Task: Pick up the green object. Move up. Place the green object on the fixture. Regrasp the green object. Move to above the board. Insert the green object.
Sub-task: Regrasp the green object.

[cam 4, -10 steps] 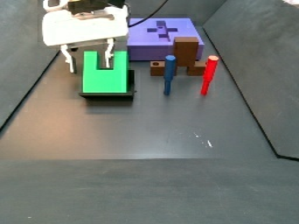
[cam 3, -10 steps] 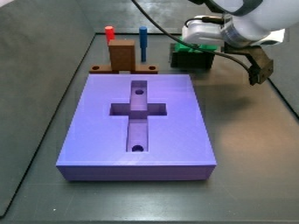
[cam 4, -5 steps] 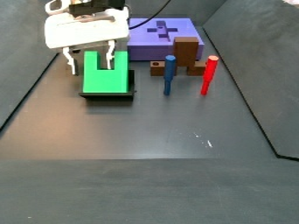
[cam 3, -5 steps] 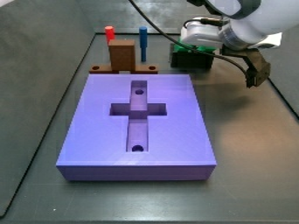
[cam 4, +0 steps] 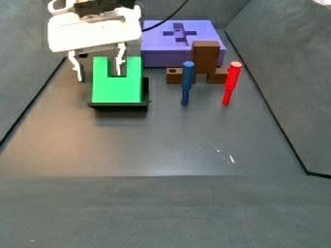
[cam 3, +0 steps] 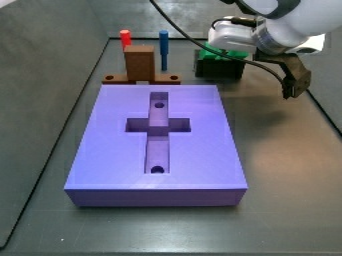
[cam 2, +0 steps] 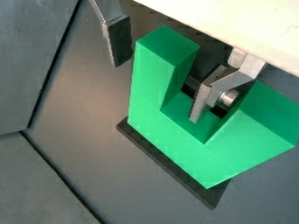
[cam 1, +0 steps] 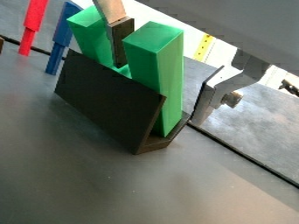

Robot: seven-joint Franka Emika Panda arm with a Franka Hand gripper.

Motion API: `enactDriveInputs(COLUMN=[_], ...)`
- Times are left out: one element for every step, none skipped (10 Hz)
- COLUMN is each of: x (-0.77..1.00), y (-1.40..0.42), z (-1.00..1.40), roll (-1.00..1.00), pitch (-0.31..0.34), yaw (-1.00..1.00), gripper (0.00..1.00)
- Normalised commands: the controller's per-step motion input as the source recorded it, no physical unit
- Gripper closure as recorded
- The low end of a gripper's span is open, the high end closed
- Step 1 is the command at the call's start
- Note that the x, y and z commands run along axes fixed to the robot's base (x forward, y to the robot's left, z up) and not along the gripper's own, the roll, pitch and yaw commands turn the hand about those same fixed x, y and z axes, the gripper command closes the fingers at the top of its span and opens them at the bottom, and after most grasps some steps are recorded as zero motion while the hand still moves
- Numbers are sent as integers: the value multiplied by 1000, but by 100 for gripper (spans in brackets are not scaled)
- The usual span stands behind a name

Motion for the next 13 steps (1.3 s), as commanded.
enactDriveInputs(x=[0,0,0,0,0,0,0,0,0,0,0,0,0], y=[0,0,0,0,0,0,0,0,0,0,0,0,0], z=[0,0,0,0,0,0,0,0,0,0,0,0,0], roll=[0,0,0,0,0,0,0,0,0,0,0,0,0], pitch=[0,0,0,0,0,0,0,0,0,0,0,0,0], yaw=[0,0,0,0,0,0,0,0,0,0,0,0,0], gripper=[0,100,100,100,100,100,100,100,100,100,100,100,100])
